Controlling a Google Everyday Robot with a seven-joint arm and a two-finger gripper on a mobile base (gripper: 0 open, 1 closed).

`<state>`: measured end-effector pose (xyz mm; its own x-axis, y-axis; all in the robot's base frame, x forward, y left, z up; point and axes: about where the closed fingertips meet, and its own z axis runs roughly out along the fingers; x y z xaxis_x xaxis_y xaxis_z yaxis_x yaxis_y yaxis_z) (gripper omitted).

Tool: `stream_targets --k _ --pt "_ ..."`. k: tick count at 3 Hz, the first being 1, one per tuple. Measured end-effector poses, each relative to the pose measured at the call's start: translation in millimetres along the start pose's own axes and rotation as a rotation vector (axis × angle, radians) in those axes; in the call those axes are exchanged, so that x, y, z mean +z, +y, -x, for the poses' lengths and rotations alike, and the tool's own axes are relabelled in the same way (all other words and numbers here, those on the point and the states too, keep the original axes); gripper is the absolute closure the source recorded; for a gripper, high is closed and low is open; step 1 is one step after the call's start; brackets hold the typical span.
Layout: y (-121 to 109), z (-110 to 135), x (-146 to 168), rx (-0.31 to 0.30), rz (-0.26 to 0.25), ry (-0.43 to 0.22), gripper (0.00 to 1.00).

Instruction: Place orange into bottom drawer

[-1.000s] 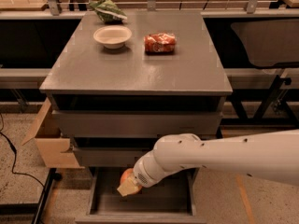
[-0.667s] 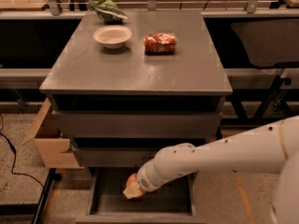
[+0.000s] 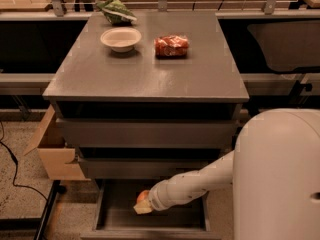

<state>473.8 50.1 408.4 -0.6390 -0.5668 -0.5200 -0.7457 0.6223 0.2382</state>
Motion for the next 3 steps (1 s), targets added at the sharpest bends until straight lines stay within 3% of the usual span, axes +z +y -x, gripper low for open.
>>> stream_targets --k 1,3 --pt "1.1 -22.2 24.4 0.043 0.032 0.009 1.00" --pt "-2.9 -26.1 33.2 0.029 0.026 0.022 1.00"
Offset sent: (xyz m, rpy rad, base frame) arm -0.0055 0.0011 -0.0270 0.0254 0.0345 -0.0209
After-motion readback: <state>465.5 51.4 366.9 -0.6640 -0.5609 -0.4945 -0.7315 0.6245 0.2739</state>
